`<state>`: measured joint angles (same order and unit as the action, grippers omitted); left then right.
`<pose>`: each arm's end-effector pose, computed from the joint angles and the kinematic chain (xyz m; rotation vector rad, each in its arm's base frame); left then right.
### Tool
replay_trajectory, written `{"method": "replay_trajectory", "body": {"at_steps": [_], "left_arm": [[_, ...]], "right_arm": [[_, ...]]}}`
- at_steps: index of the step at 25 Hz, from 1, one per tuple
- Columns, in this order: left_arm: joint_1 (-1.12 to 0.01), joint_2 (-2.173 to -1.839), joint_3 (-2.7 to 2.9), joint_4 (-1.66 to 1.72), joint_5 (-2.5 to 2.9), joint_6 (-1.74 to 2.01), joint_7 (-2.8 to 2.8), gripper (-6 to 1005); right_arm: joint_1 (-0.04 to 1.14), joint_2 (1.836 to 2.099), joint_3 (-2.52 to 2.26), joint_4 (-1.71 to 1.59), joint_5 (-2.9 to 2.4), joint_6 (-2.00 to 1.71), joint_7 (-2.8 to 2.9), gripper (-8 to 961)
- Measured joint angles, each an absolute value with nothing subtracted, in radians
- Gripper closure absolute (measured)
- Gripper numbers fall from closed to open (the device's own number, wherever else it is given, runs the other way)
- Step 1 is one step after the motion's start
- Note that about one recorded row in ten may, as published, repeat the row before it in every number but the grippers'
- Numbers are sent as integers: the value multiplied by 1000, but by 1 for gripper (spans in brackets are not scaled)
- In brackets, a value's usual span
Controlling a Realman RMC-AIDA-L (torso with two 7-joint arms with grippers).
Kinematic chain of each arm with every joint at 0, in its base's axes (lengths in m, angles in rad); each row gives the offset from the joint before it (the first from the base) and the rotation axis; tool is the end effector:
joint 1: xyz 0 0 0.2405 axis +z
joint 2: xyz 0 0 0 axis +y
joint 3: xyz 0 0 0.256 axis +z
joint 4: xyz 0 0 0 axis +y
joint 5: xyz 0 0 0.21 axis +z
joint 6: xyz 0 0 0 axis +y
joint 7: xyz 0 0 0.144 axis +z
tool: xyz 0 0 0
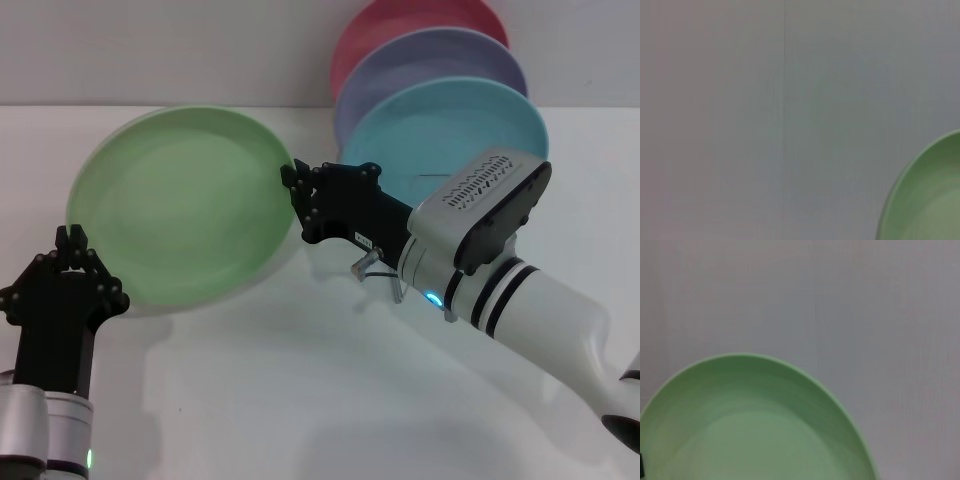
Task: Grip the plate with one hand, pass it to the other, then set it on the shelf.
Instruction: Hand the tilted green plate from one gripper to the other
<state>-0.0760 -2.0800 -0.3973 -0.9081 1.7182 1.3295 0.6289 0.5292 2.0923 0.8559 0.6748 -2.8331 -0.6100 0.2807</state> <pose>-0.2580 0.2272 -0.0683 -1.3990 -0.5856 -0.6200 0.1698 0.3513 -0.1251 -2.2443 0.4610 0.7830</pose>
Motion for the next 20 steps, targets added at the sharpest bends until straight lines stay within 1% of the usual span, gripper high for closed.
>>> {"method": "replay_trajectory", "body": {"at_steps": [14, 20], "left_arm": [[-85, -2079, -387, -898, 1718, 1331, 629, 968], [-89, -2075, -384, -893, 1719, 1329, 619, 968]], "right_arm": [[528, 2092, 856, 678, -2833, -610, 265, 928], [522, 2092, 856, 680, -2833, -617, 264, 927]]}}
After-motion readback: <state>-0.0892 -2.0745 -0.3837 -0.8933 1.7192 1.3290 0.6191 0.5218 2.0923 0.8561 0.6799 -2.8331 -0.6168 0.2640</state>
